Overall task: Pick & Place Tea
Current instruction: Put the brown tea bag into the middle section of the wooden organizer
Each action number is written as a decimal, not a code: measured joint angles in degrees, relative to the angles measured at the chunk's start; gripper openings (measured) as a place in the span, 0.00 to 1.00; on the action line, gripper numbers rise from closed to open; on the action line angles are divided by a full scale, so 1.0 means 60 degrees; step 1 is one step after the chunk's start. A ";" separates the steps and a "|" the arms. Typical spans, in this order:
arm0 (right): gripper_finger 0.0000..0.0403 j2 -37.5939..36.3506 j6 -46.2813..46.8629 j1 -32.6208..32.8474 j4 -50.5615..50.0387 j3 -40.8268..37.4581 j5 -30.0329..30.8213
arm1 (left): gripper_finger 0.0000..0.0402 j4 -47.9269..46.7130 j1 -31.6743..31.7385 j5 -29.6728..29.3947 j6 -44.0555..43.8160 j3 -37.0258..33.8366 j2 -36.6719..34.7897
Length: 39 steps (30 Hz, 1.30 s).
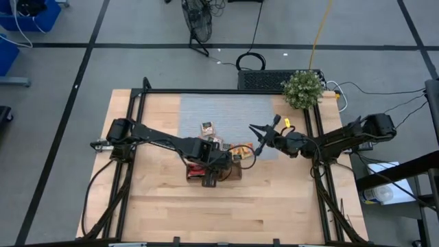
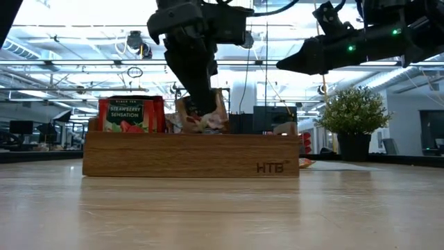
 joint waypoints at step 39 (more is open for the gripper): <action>0.04 0.0007 0.0074 0.0002 -0.0144 0.0006 0.0020 | 0.01 -0.0517 0.0235 0.0083 -0.1290 -0.0027 0.0462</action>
